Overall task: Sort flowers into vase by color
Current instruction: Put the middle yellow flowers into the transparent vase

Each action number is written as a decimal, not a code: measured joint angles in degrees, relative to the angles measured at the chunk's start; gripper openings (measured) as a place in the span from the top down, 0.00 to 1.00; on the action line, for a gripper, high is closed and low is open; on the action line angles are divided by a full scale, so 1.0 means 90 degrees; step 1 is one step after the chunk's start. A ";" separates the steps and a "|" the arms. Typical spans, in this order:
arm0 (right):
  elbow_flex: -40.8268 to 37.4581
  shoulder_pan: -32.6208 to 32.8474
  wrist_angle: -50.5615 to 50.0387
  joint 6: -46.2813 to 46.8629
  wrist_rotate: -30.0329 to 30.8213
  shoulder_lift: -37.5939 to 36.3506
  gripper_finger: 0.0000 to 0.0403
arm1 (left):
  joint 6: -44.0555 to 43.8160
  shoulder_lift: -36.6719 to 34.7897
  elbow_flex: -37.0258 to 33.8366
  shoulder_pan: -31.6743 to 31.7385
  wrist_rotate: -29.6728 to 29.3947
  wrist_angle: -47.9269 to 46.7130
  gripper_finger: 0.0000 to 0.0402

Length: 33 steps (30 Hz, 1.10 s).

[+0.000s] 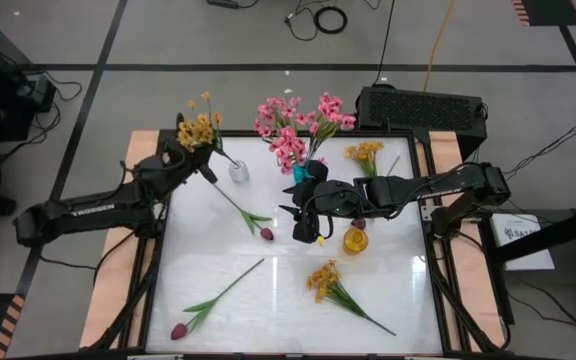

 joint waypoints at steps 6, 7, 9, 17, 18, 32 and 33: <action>0.0000 0.0000 0.0000 -0.0001 0.0000 0.0001 0.58 | 0.0018 0.0222 0.0000 0.0000 0.0000 -0.0075 0.92; 0.0000 0.0000 -0.0002 -0.0001 0.0000 0.0001 0.58 | 0.0018 0.0273 0.0000 0.0000 0.0000 -0.0075 0.92; 0.0000 0.0000 0.0000 -0.0001 0.0000 0.0001 0.58 | 0.0018 0.0379 0.0000 0.0000 0.0000 -0.0070 0.92; 0.0000 0.0000 -0.0005 -0.0001 0.0000 0.0001 0.58 | 0.0068 0.0722 0.0000 0.0000 0.0103 -0.0050 0.91; 0.0000 0.0000 -0.0005 -0.0001 -0.0001 0.0001 0.58 | 0.0123 0.0754 0.0000 0.0000 0.0147 -0.0039 0.91; 0.0000 0.0002 -0.0050 -0.0001 -0.0002 0.0001 0.58 | 0.0409 0.0875 0.0007 0.0000 0.0179 -0.0236 0.43; 0.0000 0.0005 -0.0077 -0.0001 -0.0002 0.0001 0.58 | 0.0461 0.0848 0.0005 0.0000 0.0157 -0.0349 0.39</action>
